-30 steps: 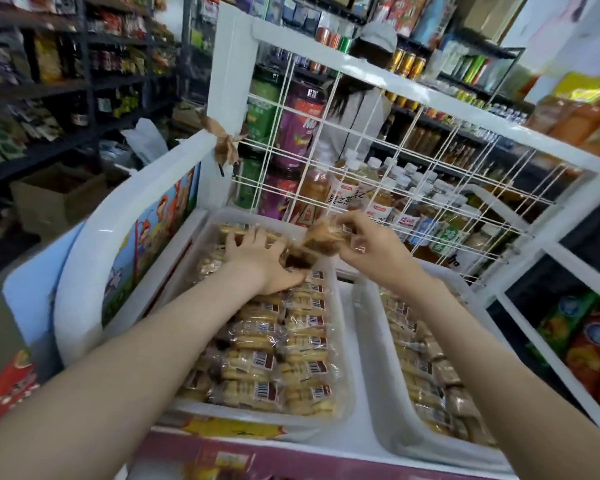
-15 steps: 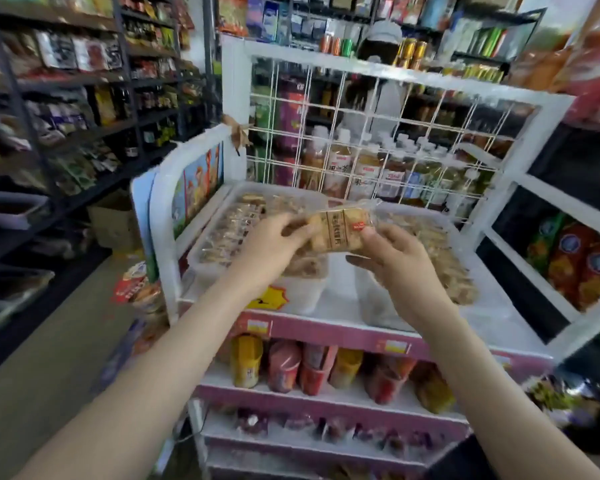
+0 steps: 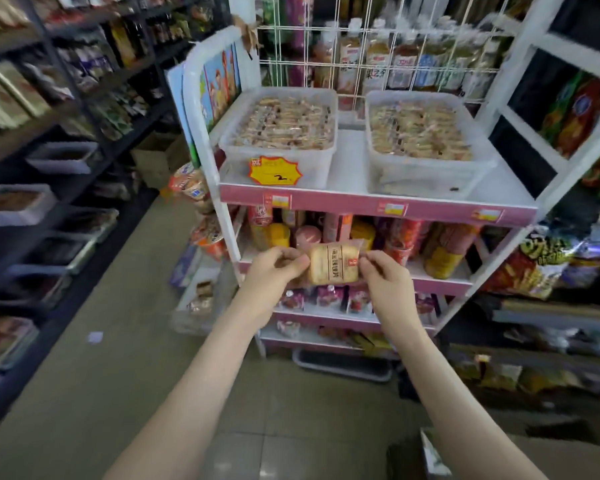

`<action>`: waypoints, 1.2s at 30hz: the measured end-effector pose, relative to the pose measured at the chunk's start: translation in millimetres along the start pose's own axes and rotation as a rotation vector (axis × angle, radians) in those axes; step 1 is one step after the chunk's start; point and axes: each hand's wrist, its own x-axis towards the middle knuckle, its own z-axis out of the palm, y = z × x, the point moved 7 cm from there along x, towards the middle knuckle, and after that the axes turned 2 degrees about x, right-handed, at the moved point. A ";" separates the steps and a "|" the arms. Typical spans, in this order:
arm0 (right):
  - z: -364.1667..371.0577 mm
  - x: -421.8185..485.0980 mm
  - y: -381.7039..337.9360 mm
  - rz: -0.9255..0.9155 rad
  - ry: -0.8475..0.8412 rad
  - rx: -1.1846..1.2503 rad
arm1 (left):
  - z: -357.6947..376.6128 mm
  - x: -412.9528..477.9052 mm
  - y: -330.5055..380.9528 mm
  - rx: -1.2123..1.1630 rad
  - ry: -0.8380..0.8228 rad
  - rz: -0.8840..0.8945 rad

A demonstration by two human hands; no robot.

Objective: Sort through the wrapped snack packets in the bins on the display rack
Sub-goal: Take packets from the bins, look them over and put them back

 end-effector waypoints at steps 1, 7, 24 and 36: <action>-1.7 -3.0 1.1 0.006 0.020 0.006 | -0.4 -3.2 1.1 0.016 -0.027 0.021; 11.2 -12.4 0.4 0.123 -0.007 0.298 | -23.1 -12.0 15.6 0.222 -0.041 0.204; 65.6 -35.7 -21.6 0.123 -0.138 0.550 | -75.7 -15.9 1.1 0.242 0.019 0.242; 61.1 -37.8 -52.3 0.001 -0.108 0.311 | -75.6 -27.8 6.2 -0.173 -0.281 0.186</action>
